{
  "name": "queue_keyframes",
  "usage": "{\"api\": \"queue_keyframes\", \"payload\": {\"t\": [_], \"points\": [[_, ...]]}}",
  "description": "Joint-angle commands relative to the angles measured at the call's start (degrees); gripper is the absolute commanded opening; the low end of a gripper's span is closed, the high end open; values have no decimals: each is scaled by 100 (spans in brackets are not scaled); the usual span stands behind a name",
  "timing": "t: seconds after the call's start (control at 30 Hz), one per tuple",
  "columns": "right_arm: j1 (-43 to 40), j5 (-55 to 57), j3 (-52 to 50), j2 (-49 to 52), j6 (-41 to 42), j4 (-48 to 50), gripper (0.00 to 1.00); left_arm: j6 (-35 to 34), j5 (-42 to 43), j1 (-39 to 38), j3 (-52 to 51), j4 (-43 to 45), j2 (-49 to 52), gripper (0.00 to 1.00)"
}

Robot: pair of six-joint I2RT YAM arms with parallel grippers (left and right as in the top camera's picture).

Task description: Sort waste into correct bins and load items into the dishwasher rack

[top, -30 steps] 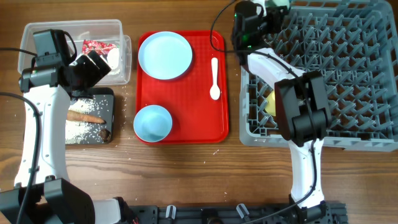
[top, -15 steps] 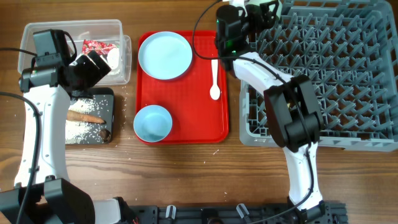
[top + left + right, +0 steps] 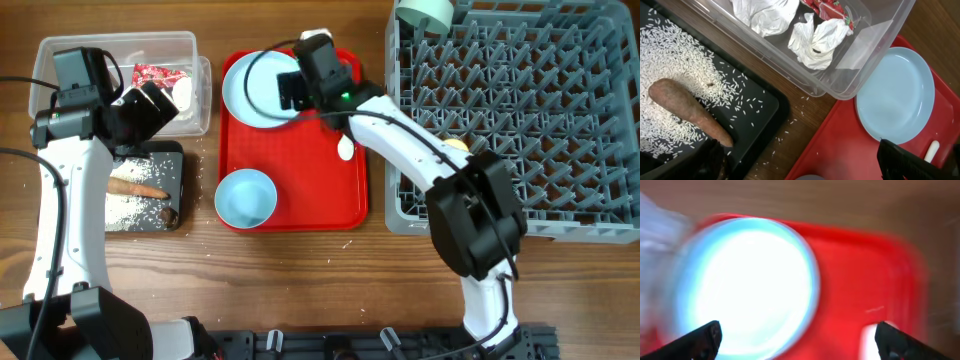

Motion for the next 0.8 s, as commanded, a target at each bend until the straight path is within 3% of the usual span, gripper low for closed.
{"api": "queue_keyframes", "payload": {"t": [0.0,0.13,0.27,0.33,0.43,0.53,0.57,0.6,0.63,0.77], "points": [[61,-638,-262,-35,2441,-17,79,90,46,-4,74,13,-42,100],[85,-745,-284,166,2450,-229,66,90,46,-4,74,13,-42,100],[247,-3241,-282,166,1023,-1266,54,90,46,-4,74,13,-42,100],[555,-3141,-284,166,597,-1884,54,90,46,-4,74,13,-42,100],[973,-2575,-284,166,678,-2122,52,90,46,-4,74,13,-42,100],[1069,-2350,-284,243,695,-2319,36,90,46,-4,74,13,-42,100],[1073,-2277,-284,308,695,-2465,28,90,46,-4,74,13,-42,100],[1067,-2236,-284,330,697,-2583,9,90,46,-4,74,13,-42,100],[1064,-2144,-282,326,802,-2612,4,90,46,-4,74,13,-42,100],[968,-1843,-122,103,837,-2730,4,90,46,-4,74,13,-42,100]]}}
